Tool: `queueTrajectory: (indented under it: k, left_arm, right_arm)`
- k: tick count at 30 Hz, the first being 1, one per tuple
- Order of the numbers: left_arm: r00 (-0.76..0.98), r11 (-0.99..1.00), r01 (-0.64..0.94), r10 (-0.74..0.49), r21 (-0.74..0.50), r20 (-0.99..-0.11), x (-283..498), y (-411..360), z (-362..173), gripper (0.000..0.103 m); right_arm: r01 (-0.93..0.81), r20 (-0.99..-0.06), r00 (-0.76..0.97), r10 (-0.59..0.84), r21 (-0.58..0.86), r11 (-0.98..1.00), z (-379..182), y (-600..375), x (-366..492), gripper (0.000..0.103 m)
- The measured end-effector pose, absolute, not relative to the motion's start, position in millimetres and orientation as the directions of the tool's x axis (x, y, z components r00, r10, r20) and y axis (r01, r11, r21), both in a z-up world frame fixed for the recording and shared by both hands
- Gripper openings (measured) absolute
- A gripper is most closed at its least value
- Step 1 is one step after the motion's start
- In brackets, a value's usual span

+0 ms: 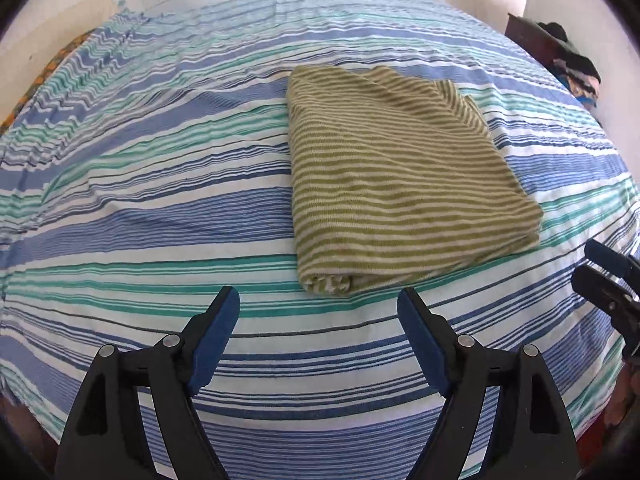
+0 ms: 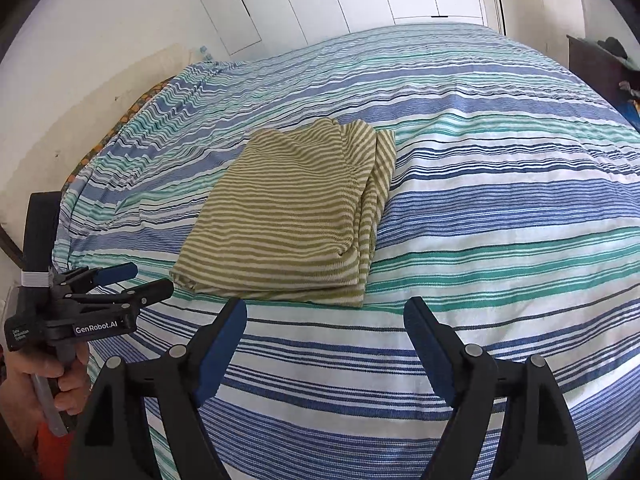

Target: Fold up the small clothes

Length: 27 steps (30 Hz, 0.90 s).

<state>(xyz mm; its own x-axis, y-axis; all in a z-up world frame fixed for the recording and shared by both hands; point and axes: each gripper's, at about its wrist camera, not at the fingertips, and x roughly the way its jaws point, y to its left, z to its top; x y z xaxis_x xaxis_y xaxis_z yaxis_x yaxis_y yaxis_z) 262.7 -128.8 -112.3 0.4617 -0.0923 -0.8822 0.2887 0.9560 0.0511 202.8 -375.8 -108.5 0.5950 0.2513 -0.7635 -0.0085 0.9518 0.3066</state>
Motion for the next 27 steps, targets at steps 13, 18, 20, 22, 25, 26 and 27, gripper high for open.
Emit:
queueTrajectory:
  k: [13, 18, 20, 22, 25, 26, 27]
  left_arm:
    - [0.337, 0.952, 0.208, -0.287, -0.226, -0.897, 357, -81, -128, 0.087]
    - [0.414, 0.974, 0.176, -0.205, -0.143, -0.887, 354, -74, -133, 0.087]
    - [0.476, 0.981, 0.164, -0.171, -0.103, -0.863, 332, -62, -134, 0.088]
    - [0.522, 0.988, 0.143, -0.129, -0.063, -0.843, 307, -45, -142, 0.093]
    - [0.523, 0.994, 0.106, -0.032, 0.027, -0.852, 278, -22, -175, 0.098]
    - [0.502, 0.994, 0.105, -0.021, 0.036, -0.865, 272, -17, -189, 0.101]
    - [0.526, 0.994, 0.11, -0.053, 0.006, -0.849, 263, -10, -197, 0.102]
  right_arm:
    - [0.008, -0.711, 0.546, 0.443, 0.533, 0.846, -110, -416, 282, 0.08]
    - [0.072, -0.741, 0.561, 0.368, 0.487, 0.87, -120, -422, 313, 0.08]
    - [0.052, -0.749, 0.591, 0.299, 0.405, 0.913, -116, -416, 298, 0.08]
    - [0.051, -0.763, 0.621, 0.179, 0.268, 0.962, -114, -408, 270, 0.08]
    - [0.105, -0.775, 0.631, -0.037, 0.039, 0.994, -126, -404, 224, 0.09]
    - [0.137, -0.769, 0.629, -0.116, -0.037, 0.99, -134, -405, 209, 0.094]
    - [0.167, -0.765, 0.62, -0.177, -0.092, 0.982, -142, -408, 197, 0.102]
